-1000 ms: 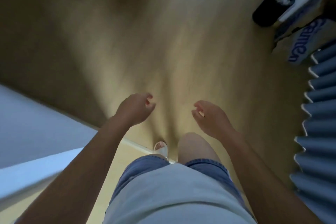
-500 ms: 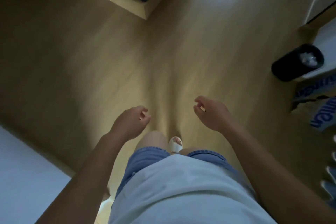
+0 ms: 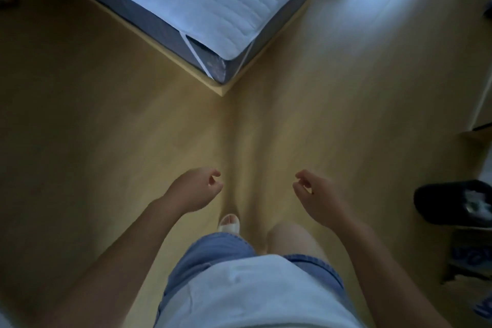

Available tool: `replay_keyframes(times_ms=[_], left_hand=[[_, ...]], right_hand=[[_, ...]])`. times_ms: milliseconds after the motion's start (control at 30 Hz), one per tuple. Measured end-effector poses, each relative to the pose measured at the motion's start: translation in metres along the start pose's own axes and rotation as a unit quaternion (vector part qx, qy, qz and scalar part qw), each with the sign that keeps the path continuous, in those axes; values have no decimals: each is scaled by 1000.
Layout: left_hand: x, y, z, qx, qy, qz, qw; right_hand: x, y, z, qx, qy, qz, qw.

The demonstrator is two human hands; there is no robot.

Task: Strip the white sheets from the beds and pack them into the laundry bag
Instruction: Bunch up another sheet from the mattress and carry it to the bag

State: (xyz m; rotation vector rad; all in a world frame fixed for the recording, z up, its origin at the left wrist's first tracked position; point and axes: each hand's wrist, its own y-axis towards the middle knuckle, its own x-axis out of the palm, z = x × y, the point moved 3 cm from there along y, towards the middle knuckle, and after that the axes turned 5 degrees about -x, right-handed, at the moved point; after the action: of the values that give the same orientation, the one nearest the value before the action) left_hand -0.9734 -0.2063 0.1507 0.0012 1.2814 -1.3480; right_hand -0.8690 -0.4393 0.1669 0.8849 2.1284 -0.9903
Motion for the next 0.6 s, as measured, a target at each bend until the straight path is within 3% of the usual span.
replay_keyframes(times_ms=[100, 267, 600], left_hand=[[-48, 69, 53, 23, 48, 9, 999], [-92, 171, 134, 31, 4, 41, 999], [-147, 313, 242, -66, -98, 26, 993]], right_hand=[[-32, 68, -8, -9, -12, -22, 1000], [-88, 189, -3, -77, 3, -35, 996], [-243, 412, 15, -130, -115, -88, 981]])
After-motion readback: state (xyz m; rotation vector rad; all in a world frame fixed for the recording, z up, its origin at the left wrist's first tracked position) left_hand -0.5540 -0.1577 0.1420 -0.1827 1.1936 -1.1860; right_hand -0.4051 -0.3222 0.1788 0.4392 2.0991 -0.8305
